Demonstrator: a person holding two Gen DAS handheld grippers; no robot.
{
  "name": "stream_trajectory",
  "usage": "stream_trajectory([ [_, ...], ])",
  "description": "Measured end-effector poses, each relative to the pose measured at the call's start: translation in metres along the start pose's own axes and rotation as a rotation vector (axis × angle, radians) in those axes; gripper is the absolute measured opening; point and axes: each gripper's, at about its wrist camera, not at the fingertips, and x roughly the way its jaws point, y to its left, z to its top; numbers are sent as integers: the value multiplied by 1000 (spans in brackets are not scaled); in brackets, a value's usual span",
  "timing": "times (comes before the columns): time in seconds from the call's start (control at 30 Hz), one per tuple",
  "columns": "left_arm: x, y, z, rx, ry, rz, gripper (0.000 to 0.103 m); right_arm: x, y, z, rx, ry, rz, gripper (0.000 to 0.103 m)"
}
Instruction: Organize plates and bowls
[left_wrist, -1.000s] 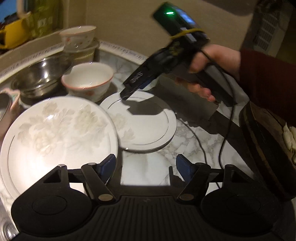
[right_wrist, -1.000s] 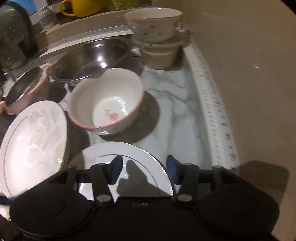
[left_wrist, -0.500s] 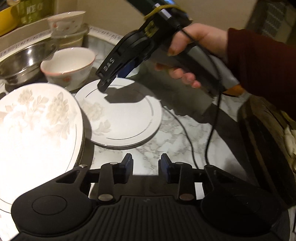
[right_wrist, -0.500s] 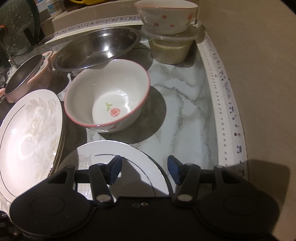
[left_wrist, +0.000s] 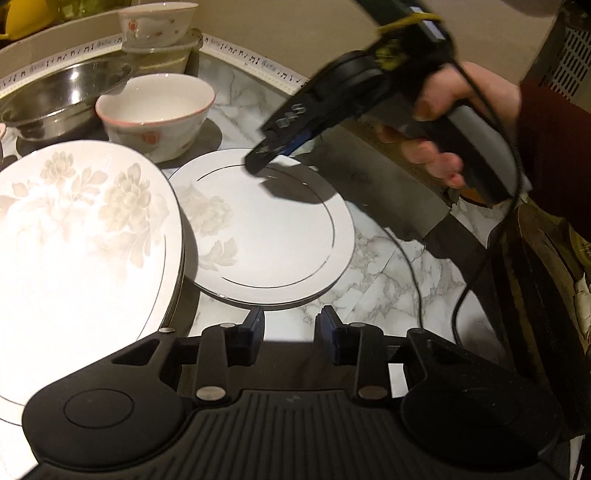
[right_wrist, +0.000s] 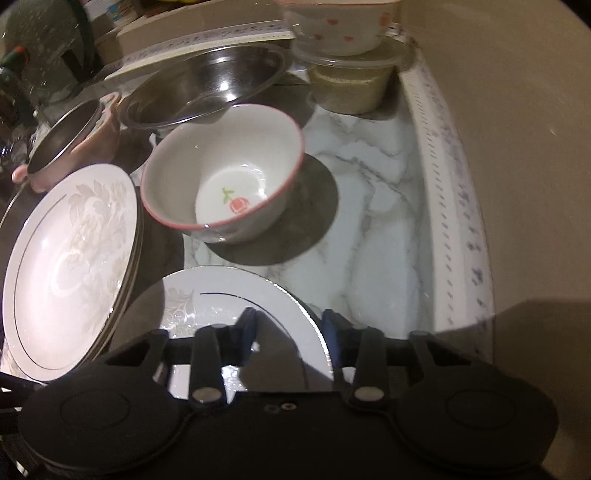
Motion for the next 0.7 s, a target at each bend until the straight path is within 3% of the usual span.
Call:
stream_trajectory([
  [0.43, -7, 13, -8, 1, 54, -37, 33, -37, 5, -75, 167, -44, -65, 14],
  [0.7, -17, 16, -14, -3, 73, -57, 33, -59, 13, -115, 235, -69, -51, 7],
])
